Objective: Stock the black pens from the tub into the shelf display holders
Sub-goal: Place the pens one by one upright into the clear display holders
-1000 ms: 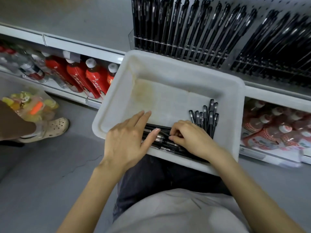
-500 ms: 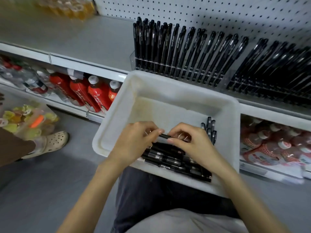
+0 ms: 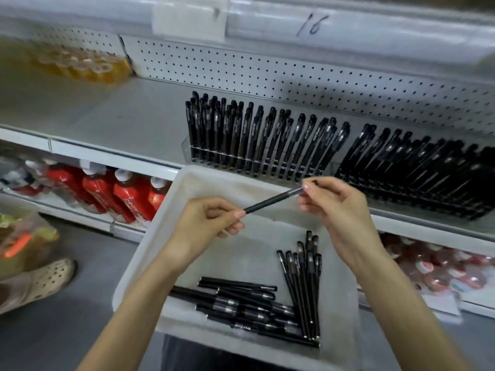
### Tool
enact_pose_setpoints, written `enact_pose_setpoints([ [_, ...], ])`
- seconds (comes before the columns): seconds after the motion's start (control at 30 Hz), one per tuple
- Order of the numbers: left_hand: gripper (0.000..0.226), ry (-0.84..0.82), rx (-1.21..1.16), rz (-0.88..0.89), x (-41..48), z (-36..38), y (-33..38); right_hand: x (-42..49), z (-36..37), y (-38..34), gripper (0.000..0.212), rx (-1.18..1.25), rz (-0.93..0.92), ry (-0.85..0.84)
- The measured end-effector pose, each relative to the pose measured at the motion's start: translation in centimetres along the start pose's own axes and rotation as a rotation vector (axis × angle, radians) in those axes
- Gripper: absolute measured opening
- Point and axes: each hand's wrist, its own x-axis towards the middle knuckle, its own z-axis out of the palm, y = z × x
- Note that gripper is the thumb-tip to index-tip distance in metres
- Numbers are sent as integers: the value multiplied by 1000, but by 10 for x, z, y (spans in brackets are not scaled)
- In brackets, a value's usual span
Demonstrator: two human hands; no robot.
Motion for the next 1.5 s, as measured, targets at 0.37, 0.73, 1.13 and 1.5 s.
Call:
enact_pose_setpoints([
  [0.37,10,-77,-25,11,16,15,0,22,31,-24,15,44,-135,46],
  [0.73,9,147,318,247,44,5,-6,37,39,-35,26,-117,-406,172],
  [1.13,60,302,1288,544,72,-2,-34,62,48,-30,29,-462,-754,258],
  [1.5,65,282,1369,522,80,-2,-41,74,52,-25,22,-561,-702,252],
])
